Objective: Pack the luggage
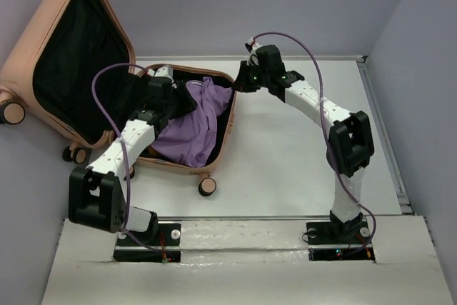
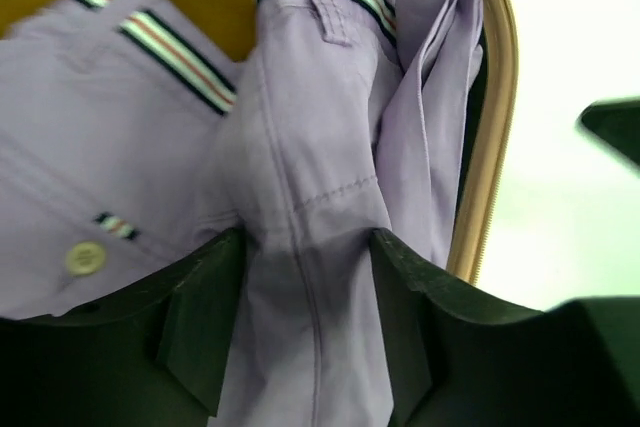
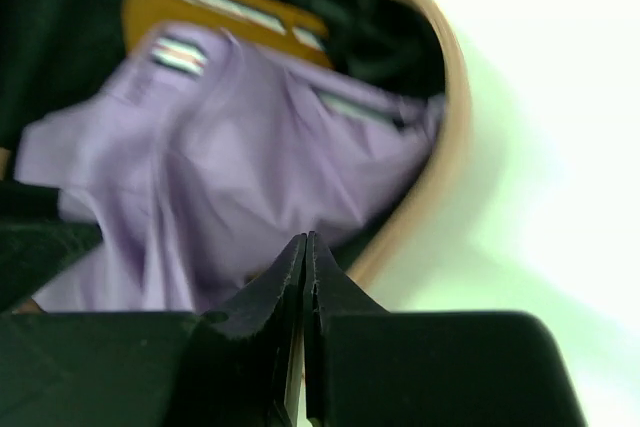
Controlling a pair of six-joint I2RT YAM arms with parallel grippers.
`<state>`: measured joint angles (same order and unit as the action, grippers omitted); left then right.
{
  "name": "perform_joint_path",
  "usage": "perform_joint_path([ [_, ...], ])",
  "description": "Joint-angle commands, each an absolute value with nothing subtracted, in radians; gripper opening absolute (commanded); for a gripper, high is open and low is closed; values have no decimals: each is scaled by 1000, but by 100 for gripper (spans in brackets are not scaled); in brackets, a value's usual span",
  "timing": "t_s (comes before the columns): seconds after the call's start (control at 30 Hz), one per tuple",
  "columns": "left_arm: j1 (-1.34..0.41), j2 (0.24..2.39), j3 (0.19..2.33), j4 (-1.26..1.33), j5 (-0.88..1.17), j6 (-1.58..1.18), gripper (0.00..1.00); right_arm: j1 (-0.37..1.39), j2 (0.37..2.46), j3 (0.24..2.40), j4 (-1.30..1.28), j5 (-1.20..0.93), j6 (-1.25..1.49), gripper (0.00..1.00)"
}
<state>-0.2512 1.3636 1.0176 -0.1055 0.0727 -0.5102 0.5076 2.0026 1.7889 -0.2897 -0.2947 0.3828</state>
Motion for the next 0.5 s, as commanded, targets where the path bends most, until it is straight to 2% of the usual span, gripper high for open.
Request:
perform_joint_path([
  [0.0,-347,1428,1095,-8,54,-514,62,514,1844,1626,-166,-227,399,7],
  [0.17,-457,1549,1170,-12,11,-488,65,514,1704,1387,-92,-184,425,7],
  [0.27,-471,1666,1212,-78,-72,-506,73,514,1616,1304,-72,-170,436,11],
  [0.3,-468,1677,1219,-87,-147,-509,83,514,1570,1284,-71,-163,439,19],
  [0.37,-460,1680,1226,-113,-234,-518,91,514,1522,1230,-72,-161,433,30],
  [0.4,-450,1672,1229,-120,-256,-529,97,514,1470,1214,-72,-160,430,41],
  [0.47,-433,1645,1233,-127,-316,-534,99,514,1415,1157,-75,-161,433,50],
])
